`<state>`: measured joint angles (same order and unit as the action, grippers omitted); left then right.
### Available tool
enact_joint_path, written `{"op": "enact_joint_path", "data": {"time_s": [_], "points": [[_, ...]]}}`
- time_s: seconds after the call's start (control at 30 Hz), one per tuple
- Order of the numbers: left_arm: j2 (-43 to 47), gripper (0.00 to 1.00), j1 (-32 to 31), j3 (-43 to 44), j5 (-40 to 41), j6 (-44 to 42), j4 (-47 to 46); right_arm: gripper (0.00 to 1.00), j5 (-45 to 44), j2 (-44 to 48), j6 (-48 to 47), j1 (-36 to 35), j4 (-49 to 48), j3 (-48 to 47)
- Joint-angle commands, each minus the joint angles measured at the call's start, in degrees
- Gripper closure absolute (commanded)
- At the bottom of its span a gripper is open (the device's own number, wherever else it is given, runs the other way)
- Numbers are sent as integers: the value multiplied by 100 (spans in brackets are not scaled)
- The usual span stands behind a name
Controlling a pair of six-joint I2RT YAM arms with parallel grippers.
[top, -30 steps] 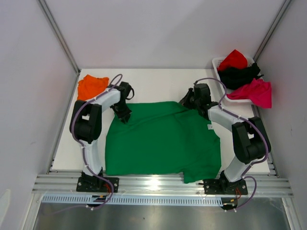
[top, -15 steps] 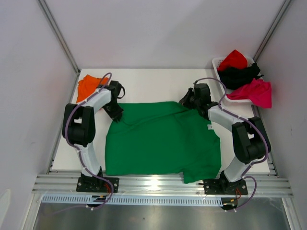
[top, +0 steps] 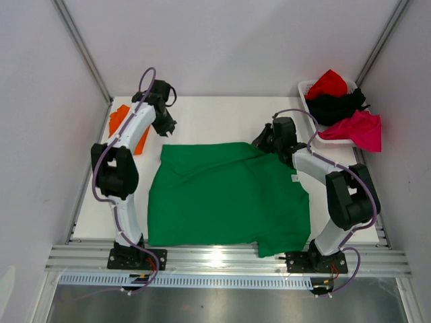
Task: Fold and stack the t-shirts
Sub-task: Flatten the tshirt out
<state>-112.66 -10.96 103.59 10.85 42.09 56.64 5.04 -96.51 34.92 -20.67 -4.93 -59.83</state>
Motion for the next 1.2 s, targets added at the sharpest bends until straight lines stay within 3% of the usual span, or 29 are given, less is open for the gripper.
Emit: {"op": "enact_joint_path", "data": {"time_s": [0.0,0.07,0.27,0.47,0.57,0.8,1.0,1.17], "points": [[-667,76,164,800,-57,78,566,97,-29,194,-90,71,-79,33],[-818,76,234,978,-293,308,550,97,-20,220,-108,124,-61,42],[-1056,59,463,1040,-882,1187,409,97,-20,299,-134,212,1,68],[-829,53,683,269,-1428,2205,-196,97,6,335,-143,282,1,139],[-687,53,692,-128,-1314,2523,-461,97,15,370,-134,291,-8,182],[-811,54,692,162,-479,3270,137,97,32,493,-178,414,18,262],[-283,53,683,-998,-373,3604,-1190,97,68,484,-161,441,9,297],[-817,53,692,-89,-233,3377,-559,97,50,519,-178,476,27,314]]}}
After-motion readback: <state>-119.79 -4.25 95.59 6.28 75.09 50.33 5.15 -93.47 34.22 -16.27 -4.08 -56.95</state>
